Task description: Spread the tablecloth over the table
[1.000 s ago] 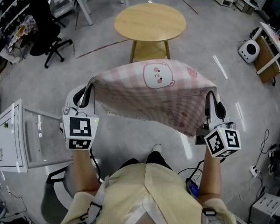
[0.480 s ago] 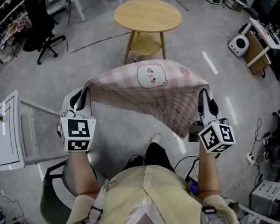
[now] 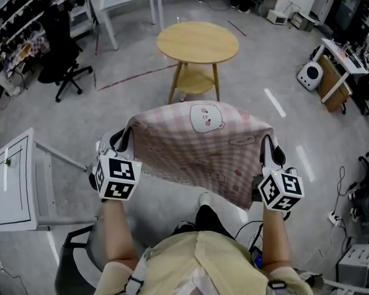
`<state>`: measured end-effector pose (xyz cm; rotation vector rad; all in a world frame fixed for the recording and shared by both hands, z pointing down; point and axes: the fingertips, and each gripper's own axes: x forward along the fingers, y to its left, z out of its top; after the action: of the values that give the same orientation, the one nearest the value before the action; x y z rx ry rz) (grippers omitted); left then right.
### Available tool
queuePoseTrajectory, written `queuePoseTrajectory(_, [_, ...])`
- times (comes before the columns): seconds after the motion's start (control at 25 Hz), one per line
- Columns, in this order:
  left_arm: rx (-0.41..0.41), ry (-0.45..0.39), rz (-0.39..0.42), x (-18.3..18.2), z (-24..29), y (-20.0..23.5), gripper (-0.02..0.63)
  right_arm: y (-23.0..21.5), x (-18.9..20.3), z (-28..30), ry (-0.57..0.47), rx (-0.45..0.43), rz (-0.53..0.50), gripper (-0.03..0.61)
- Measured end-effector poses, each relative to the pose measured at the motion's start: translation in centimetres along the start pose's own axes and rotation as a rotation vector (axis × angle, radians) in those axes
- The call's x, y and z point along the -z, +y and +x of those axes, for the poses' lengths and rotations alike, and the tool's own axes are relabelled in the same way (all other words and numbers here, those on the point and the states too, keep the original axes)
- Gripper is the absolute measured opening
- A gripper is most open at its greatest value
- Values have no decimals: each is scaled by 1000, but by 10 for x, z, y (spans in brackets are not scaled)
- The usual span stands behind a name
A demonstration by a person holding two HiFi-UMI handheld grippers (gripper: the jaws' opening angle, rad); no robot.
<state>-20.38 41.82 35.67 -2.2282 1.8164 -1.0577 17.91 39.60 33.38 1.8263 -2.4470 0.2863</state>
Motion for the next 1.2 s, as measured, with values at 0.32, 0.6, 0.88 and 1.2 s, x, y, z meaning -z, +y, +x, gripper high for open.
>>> queuePoseTrajectory(0.32, [35,20,37,-4,7,2,6,-3,-2,9,-29,14,-9,8])
queuePoseTrajectory(0.6, [39,24,66,-24,37,6,6,-21,-15,39,-50,18,-15,8])
queuePoseTrajectory(0.88, [14,65,88,-40,80,17,6,-36,-22,87,-48,-5,-40,8])
queuePoseTrajectory(1.2, [-32,109,117,-76,128,25,6,-67,-36,141,-56,-38,-54,8])
